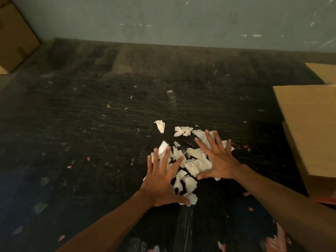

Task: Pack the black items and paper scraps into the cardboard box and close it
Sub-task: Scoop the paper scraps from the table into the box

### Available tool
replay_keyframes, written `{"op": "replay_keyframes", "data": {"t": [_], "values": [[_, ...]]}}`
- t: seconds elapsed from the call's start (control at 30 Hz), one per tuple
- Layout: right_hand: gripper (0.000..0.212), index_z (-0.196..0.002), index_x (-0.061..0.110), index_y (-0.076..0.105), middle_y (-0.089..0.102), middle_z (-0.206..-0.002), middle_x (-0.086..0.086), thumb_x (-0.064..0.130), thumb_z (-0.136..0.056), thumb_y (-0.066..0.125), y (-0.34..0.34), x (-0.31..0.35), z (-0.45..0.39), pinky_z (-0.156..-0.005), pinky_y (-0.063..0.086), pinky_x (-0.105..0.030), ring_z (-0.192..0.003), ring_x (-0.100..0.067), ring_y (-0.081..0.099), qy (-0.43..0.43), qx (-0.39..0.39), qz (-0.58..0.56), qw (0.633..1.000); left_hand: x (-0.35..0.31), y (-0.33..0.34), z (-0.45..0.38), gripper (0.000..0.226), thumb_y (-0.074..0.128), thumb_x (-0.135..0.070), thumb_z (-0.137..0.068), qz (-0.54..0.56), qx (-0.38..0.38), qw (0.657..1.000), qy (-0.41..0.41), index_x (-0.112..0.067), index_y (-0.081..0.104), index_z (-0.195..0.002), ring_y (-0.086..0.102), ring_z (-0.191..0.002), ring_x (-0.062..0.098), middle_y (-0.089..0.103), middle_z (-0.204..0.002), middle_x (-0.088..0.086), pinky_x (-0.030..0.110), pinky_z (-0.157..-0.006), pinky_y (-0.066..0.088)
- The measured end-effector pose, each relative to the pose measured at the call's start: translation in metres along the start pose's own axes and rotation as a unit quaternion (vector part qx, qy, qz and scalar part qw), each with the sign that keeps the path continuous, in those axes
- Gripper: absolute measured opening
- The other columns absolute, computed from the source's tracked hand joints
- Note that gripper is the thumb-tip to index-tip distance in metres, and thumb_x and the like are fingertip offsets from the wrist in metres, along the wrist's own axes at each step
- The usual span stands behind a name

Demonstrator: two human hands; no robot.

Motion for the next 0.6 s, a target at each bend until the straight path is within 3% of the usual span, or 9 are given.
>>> {"op": "replay_keyframes", "data": {"t": [0.07, 0.13, 0.27, 0.4, 0.5, 0.6], "values": [[0.122, -0.137, 0.052, -0.032, -0.05, -0.145, 0.004, 0.097, -0.051, 0.042, 0.0, -0.001, -0.01, -0.103, -0.014, -0.073, -0.135, -0.032, -0.042, -0.013, 0.01, 0.019, 1.0, -0.012, 0.007, -0.008, 0.127, 0.046, -0.098, -0.051, -0.009, 0.003, 1.0, 0.014, -0.048, -0.019, -0.148, -0.042, -0.136, 0.04, -0.041, -0.154, 0.005, 0.067, -0.111, -0.015], [0.108, -0.139, 0.056, -0.026, -0.04, -0.152, 0.007, 0.097, -0.058, 0.033, -0.001, -0.002, -0.02, -0.105, -0.009, -0.073, -0.141, -0.031, -0.032, -0.017, -0.002, 0.032, 0.999, -0.018, 0.011, -0.016, 0.115, 0.042, -0.098, -0.054, -0.022, -0.015, 1.0, 0.009, -0.05, 0.0, -0.15, -0.032, -0.141, 0.042, -0.023, -0.161, 0.006, 0.069, -0.111, -0.011], [0.079, -0.145, 0.052, 0.011, 0.009, -0.16, 0.009, 0.086, -0.075, 0.027, -0.005, -0.001, -0.026, -0.11, 0.015, -0.061, -0.144, -0.027, 0.01, -0.007, -0.075, 0.034, 0.997, -0.016, 0.009, -0.026, 0.072, 0.039, -0.084, -0.076, -0.023, -0.087, 0.996, -0.028, -0.041, 0.043, -0.133, 0.014, -0.145, 0.037, 0.026, -0.153, 0.0, 0.064, -0.115, 0.011], [0.052, -0.133, 0.028, 0.049, 0.047, -0.137, 0.0, 0.056, -0.089, 0.042, -0.009, 0.002, -0.02, -0.094, 0.04, -0.041, -0.12, -0.024, 0.04, -0.006, -0.191, -0.009, 0.982, -0.01, 0.007, -0.035, 0.048, 0.042, -0.061, -0.093, -0.019, -0.112, 0.992, -0.055, -0.03, 0.047, -0.131, 0.034, -0.133, 0.03, 0.041, -0.143, -0.003, 0.052, -0.112, 0.025], [0.039, -0.127, 0.019, 0.055, 0.052, -0.123, -0.003, 0.039, -0.093, 0.052, -0.01, 0.004, -0.018, -0.092, 0.043, -0.035, -0.109, -0.021, 0.045, 0.014, -0.21, -0.026, 0.977, -0.004, 0.001, -0.043, 0.044, 0.043, -0.051, -0.097, 0.004, -0.109, 0.992, -0.056, -0.026, 0.047, -0.133, 0.037, -0.128, 0.025, 0.044, -0.14, -0.002, 0.044, -0.107, 0.029], [0.034, -0.123, 0.017, 0.056, 0.058, -0.115, -0.007, 0.035, -0.095, 0.051, -0.007, 0.007, -0.013, -0.089, 0.045, -0.034, -0.106, -0.022, 0.052, 0.03, -0.203, -0.027, 0.978, 0.0, -0.008, -0.05, 0.044, 0.055, -0.038, -0.094, -0.004, -0.091, 0.994, -0.053, -0.021, 0.043, -0.133, 0.043, -0.12, 0.023, 0.047, -0.137, 0.002, 0.037, -0.103, 0.034]]}}
Point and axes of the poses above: each hand's wrist, its own z-axis away from the middle knuckle, its own y-axis out of the palm, x = y × z, the point moved 7 cm from there along -z, towards the middle knuckle
